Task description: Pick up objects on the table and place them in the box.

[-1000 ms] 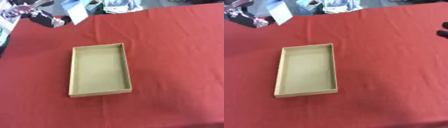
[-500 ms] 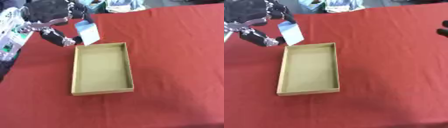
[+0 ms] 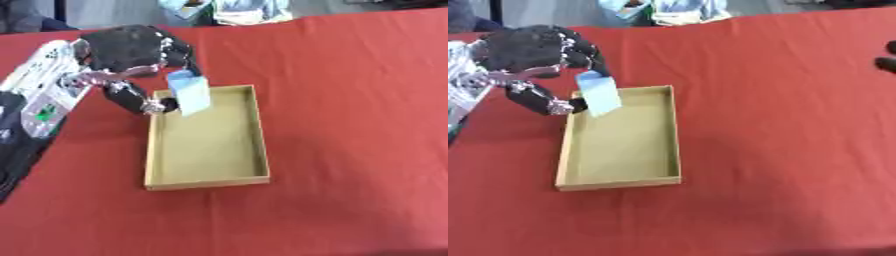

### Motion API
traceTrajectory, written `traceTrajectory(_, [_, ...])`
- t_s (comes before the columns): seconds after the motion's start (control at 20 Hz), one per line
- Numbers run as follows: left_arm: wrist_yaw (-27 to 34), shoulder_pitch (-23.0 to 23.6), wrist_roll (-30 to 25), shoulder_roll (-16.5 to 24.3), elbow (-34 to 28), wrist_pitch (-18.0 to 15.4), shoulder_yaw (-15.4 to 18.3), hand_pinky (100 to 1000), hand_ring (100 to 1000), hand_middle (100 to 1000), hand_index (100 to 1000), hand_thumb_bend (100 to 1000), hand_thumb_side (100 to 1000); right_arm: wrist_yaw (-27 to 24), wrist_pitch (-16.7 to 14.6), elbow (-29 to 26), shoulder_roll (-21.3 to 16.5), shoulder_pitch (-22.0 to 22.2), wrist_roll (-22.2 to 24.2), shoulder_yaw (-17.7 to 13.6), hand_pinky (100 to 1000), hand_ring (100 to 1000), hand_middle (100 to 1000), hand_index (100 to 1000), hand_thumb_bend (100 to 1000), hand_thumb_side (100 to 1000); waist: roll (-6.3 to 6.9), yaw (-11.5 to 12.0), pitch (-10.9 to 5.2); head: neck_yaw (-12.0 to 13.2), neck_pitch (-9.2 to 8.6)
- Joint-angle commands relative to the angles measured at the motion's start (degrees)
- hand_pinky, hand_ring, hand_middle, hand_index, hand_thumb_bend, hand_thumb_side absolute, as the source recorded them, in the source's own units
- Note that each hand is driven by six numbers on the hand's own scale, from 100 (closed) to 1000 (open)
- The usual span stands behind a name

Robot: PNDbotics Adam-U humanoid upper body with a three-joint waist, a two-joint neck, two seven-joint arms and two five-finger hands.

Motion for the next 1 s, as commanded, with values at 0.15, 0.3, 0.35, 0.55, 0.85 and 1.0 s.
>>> traceTrajectory(0.15, [-4.6,-0.3,1.9,-0.9,2.7,-1.7,-0.9,744,721,669,736,164,144,-0.5,-0.2,-0.6,-0.4,-0.3,0.2,-0.4,765,794,845,943,100,699,-0.39,-0.3,-0.70,0.2,-0.27])
traceTrajectory(0.3, [-6.5,0.1,3.5,-1.5,3.7,-2.0,-0.9,746,728,685,757,195,141,-0.5,-0.2,-0.6,-0.3,-0.2,0.2,-0.5,765,795,845,943,100,699,-0.50,-0.4,-0.62,0.3,-0.29])
traceTrajectory(0.35, [-6.8,0.3,4.0,-1.6,3.9,-2.0,-0.9,748,732,692,765,216,140,-0.5,-0.2,-0.6,-0.3,-0.2,0.1,-0.5,766,795,845,943,100,699,-0.52,-0.4,-0.59,0.3,-0.29])
traceTrajectory(0.55, [-7.5,0.9,4.3,-1.8,4.1,-2.0,-0.8,771,761,742,809,316,141,-0.5,-0.2,-0.6,-0.2,-0.2,0.2,-0.5,766,796,845,944,100,699,-0.58,-0.3,-0.56,0.3,-0.24])
traceTrajectory(0.85, [-6.2,2.1,2.3,-0.3,1.0,-1.1,1.2,806,798,788,861,590,322,-0.4,-0.1,-0.6,-0.2,0.0,0.1,-0.6,767,796,845,944,100,700,-0.57,0.2,-0.79,0.3,-0.17])
traceTrajectory(1.0, [-4.0,3.0,2.5,0.5,-1.8,0.0,2.8,802,795,785,862,584,367,-0.4,-0.1,-0.6,-0.2,0.1,0.1,-0.7,767,796,845,944,100,700,-0.60,0.6,-0.84,0.2,-0.17])
